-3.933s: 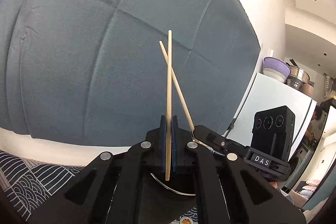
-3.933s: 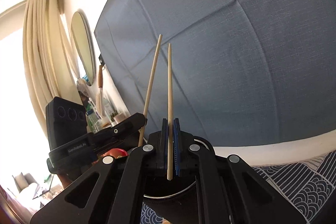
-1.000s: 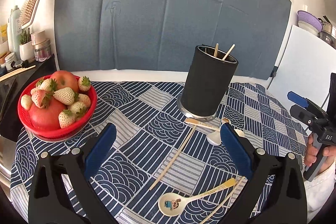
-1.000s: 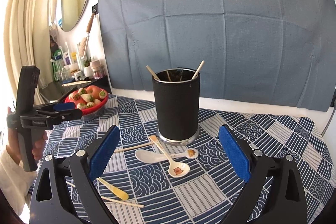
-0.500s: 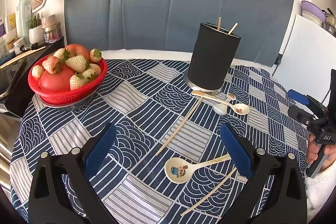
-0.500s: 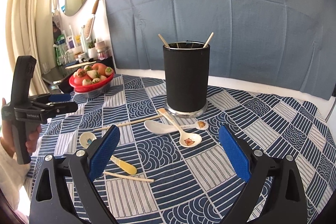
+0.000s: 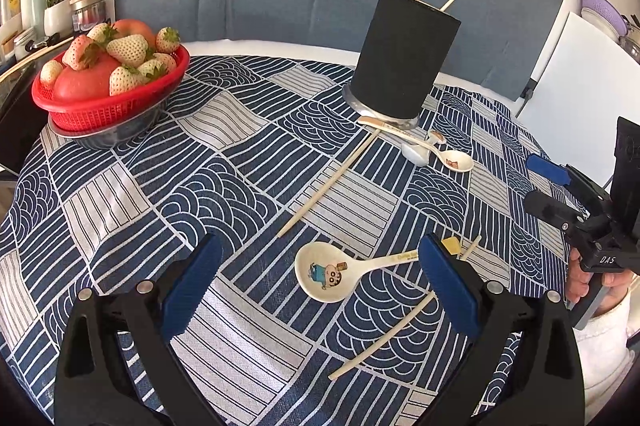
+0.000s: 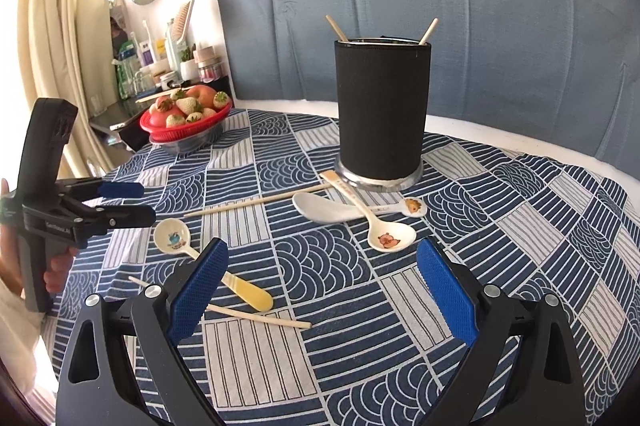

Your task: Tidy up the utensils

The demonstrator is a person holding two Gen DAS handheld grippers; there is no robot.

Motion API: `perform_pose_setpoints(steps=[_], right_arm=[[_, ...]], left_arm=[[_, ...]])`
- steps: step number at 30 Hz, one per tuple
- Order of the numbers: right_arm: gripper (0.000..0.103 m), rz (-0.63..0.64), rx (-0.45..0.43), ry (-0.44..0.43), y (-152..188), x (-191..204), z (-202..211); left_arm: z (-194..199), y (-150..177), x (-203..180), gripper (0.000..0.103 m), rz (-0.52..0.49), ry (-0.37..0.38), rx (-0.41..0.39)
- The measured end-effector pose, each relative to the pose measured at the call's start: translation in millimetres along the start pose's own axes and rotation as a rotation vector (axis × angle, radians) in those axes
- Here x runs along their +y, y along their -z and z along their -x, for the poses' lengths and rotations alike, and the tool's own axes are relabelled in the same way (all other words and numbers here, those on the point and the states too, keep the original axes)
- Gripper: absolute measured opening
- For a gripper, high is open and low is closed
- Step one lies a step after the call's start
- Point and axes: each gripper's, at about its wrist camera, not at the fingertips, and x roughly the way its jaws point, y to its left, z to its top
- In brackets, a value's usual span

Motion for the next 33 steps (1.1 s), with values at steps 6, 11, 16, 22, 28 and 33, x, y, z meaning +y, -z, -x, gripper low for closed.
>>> perform_pose_setpoints(steps=[6,11,16,22,28,33], right_arm=[[0.091,0.006,0.034,-0.026,8.3,2.7,-10.3],[0.091,0.003,0.045,-0.036,13.8,2.2,-14.0],[0.091,0.001,0.055,-0.036,14.6,1.7,-15.1],[0.091,0.011,0.070,-0.022,14.5,3.8,-17.4],[0.091,0.035,0.081,-0.023,14.7,8.2,-20.1],[0.091,0.077,0.073,-0.025,12.8,17.1,-21.6]], left_arm=[[-8.0,5.3,0.5,0.083,-0.003,-0.007,0.044],[-16.8,7.1,3.1,0.071,0.005,-0.005,0.091],[-25.6,11.2,1.1,0.057,0.005,0.011,0.133],[-27.8,11.5,-7.6,0.008,-0.030,-0.004,0.144],[-28.9,10.2,-6.4,0.008,-0.018,-0.015,0.157],[-24.7,8.7,-4.0,0.008,-0.016,-0.038,0.156]])
